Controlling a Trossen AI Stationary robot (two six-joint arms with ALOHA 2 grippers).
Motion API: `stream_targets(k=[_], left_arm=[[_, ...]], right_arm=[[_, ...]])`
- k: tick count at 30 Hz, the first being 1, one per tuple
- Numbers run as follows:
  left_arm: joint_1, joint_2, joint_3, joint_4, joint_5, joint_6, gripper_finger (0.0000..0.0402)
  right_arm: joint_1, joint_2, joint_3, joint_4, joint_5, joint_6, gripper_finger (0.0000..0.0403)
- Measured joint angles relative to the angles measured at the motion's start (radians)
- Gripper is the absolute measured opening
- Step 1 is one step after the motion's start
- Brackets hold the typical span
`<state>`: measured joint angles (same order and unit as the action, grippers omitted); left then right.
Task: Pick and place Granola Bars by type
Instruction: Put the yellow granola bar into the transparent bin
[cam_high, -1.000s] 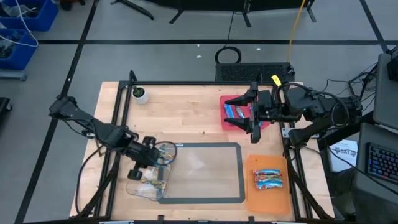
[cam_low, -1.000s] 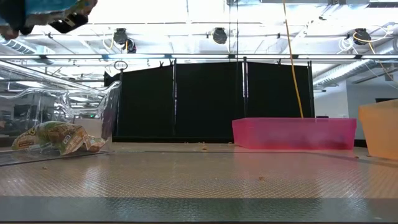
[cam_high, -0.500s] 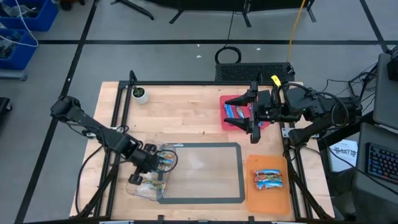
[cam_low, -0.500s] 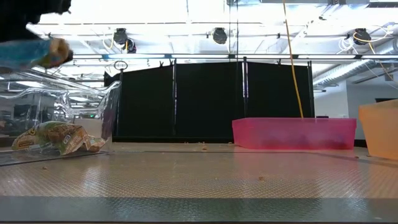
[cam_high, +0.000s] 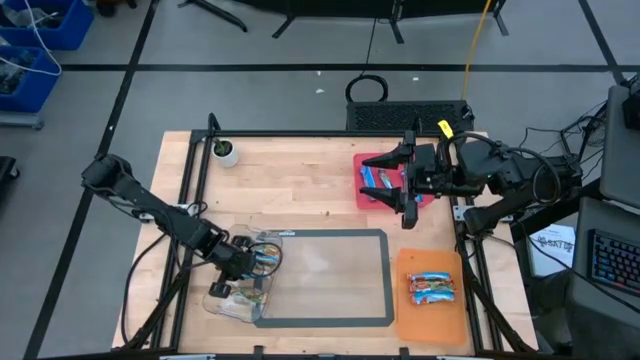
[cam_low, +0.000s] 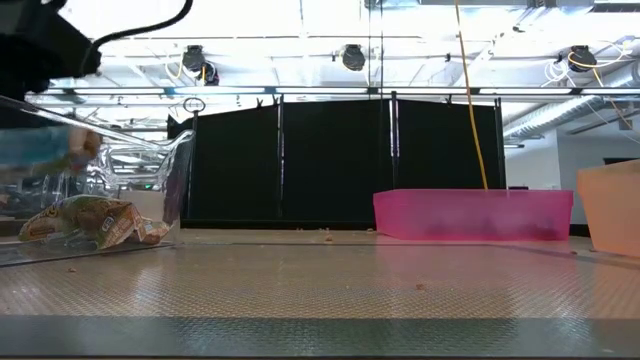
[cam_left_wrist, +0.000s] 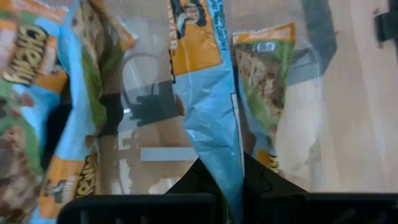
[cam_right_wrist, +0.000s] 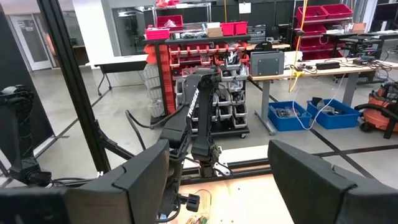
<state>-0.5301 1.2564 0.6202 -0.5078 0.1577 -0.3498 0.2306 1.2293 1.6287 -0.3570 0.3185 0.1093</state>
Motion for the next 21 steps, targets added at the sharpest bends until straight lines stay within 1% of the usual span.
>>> stream_targets(k=[5, 10, 13, 15, 18, 21], left_arm=[[0.0, 0.0, -0.067, 0.068, 0.004, -0.034, 0.0015], [0.0, 0.0, -0.095, 0.066, 0.018, -0.034, 0.0015], [0.002, 0.0, -0.093, 0.041, 0.016, -0.065, 0.0019], [0.009, 0.0, -0.092, 0.029, 0.013, -0.089, 0.0044], [0.018, 0.0, -0.092, 0.031, 0.012, -0.114, 0.0099], [0.033, 0.0, -0.092, 0.034, 0.047, -0.129, 0.0155]], right_arm=[[0.0, 0.0, 0.0, 0.0, 0.001, 0.002, 0.0263], [0.0, 0.0, 0.0, -0.001, 0.0, -0.017, 0.0263], [0.0, 0.0, 0.0, -0.001, 0.0, -0.043, 0.0263], [0.0, 0.0, 0.0, -0.001, 0.0, -0.042, 0.0263], [0.0, 0.0, 0.0, -0.001, 0.0, -0.042, 0.0263], [0.0, 0.0, 0.0, -0.011, -0.001, -0.042, 0.0263]])
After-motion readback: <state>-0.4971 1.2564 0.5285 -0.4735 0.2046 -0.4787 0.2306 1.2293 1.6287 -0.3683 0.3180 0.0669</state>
